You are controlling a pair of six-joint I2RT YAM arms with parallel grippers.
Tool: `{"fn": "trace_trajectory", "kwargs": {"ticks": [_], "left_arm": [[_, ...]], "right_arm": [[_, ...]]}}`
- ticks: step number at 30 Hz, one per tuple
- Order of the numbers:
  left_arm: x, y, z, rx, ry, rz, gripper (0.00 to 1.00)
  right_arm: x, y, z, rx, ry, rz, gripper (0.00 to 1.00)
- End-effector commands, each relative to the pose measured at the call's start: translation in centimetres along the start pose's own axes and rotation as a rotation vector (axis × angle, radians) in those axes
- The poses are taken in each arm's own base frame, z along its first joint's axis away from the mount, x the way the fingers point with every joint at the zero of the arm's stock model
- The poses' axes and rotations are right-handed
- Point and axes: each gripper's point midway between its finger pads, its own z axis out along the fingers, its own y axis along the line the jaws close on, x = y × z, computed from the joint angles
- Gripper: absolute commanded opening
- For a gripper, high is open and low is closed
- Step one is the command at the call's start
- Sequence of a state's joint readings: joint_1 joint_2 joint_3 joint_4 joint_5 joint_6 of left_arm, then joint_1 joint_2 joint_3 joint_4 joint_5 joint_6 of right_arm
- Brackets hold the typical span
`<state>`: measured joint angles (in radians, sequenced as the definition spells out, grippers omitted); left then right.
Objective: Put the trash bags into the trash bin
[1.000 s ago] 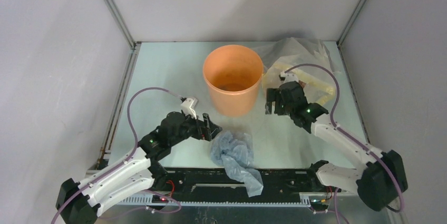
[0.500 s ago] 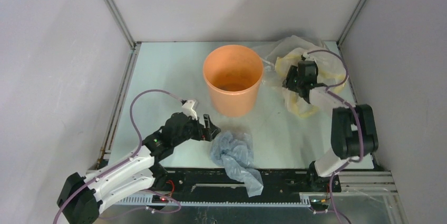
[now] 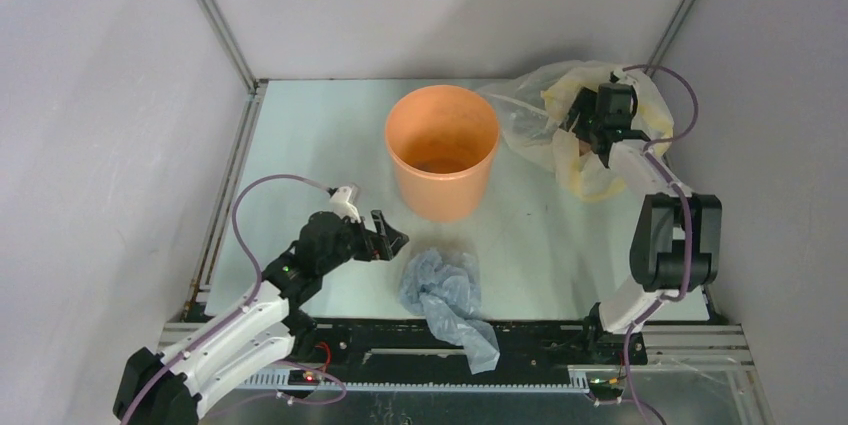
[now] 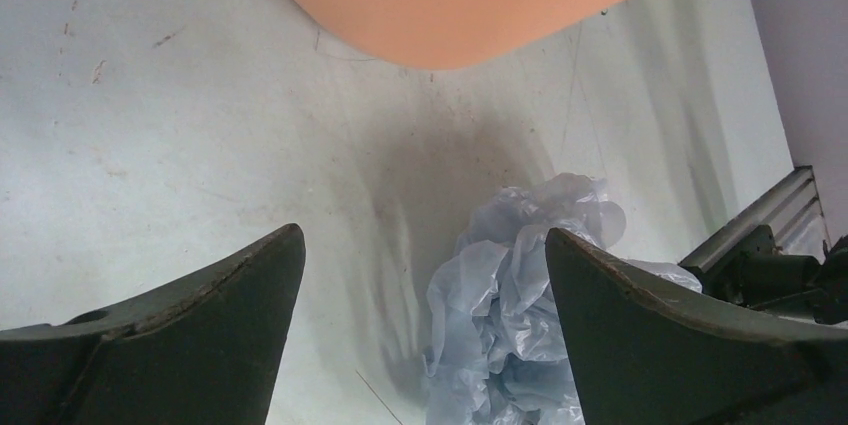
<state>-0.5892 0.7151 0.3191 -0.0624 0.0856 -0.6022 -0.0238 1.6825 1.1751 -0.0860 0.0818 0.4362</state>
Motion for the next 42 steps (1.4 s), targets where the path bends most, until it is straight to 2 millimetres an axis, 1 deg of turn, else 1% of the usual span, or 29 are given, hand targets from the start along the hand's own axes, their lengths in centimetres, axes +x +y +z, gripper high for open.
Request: {"fn": "trace_trajectory", "kwargs": {"ticks": [1, 3, 7, 11, 12, 13, 14, 15, 17, 22, 25, 27, 29, 30, 32, 34, 35, 37, 39, 42], "left_arm": [[-0.7, -1.3, -0.4, 0.066, -0.018, 0.012, 0.98], [-0.9, -1.9, -0.8, 0.089, -0.015, 0.029, 0.97], [-1.1, -3.0, -1.7, 0.136, -0.010, 0.047, 0.94], [-0.3, -3.8, -1.8, 0.168, 0.015, 0.054, 0.87], [0.0, -3.9, -1.7, 0.170, 0.027, 0.059, 0.86], [0.3, -4.0, -1.7, 0.173, 0.040, 0.065, 0.84], [0.5, -4.2, -1.6, 0.175, 0.051, 0.071, 0.83], [0.8, -4.4, -1.5, 0.179, 0.064, 0.078, 0.81], [1.4, -4.6, -1.3, 0.183, 0.087, 0.091, 0.77], [2.4, -4.5, -1.0, 0.178, 0.117, 0.115, 0.73], [3.1, -4.3, -0.8, 0.180, 0.136, 0.117, 0.69], [3.5, -4.3, -0.6, 0.183, 0.147, 0.113, 0.66], [3.9, -4.2, -0.4, 0.184, 0.159, 0.108, 0.65], [4.0, -4.3, -0.3, 0.188, 0.162, 0.106, 0.65], [4.3, -4.3, -0.2, 0.192, 0.169, 0.101, 0.65], [4.6, -4.3, 0.0, 0.196, 0.181, 0.098, 0.65], [5.0, -4.3, 0.0, 0.196, 0.196, 0.097, 0.65], [5.1, -4.7, 0.2, 0.218, 0.196, 0.097, 0.64], [5.5, -4.8, 0.3, 0.225, 0.211, 0.094, 0.60], [5.9, -4.6, 0.4, 0.224, 0.224, 0.091, 0.57]], "right_arm": [[-3.1, 3.0, -5.9, -0.023, -0.083, -0.082, 0.84], [-1.5, 4.6, -8.1, -0.062, -0.069, -0.126, 0.89], [1.3, 6.8, -12.7, -0.157, -0.048, -0.179, 0.89], [4.2, 8.3, -17.3, -0.237, -0.045, -0.267, 0.88], [5.1, 8.2, -18.5, -0.243, -0.037, -0.296, 0.87], [5.8, 8.6, -19.9, -0.274, -0.036, -0.322, 0.86], [6.7, 8.7, -20.8, -0.302, -0.016, -0.343, 0.85], [7.7, 8.9, -21.9, -0.344, 0.006, -0.367, 0.83], [10.6, 9.7, -24.0, -0.448, 0.068, -0.427, 0.79], [17.5, 11.0, -29.2, -0.671, 0.201, -0.524, 0.72], [21.1, 11.5, -32.1, -0.772, 0.267, -0.558, 0.69], [23.0, 11.7, -33.4, -0.810, 0.297, -0.567, 0.68], [25.0, 11.9, -34.6, -0.851, 0.328, -0.591, 0.69], [25.9, 11.9, -34.8, -0.849, 0.341, -0.598, 0.69], [27.9, 12.1, -34.9, -0.853, 0.361, -0.637, 0.68], [29.3, 12.6, -34.7, -0.852, 0.375, -0.664, 0.65], [29.8, 12.8, -34.6, -0.849, 0.378, -0.677, 0.64], [30.6, 13.2, -34.1, -0.834, 0.380, -0.688, 0.62], [31.3, 13.3, -33.7, -0.820, 0.387, -0.700, 0.57], [32.0, 13.4, -32.9, -0.791, 0.389, -0.715, 0.53]]}}
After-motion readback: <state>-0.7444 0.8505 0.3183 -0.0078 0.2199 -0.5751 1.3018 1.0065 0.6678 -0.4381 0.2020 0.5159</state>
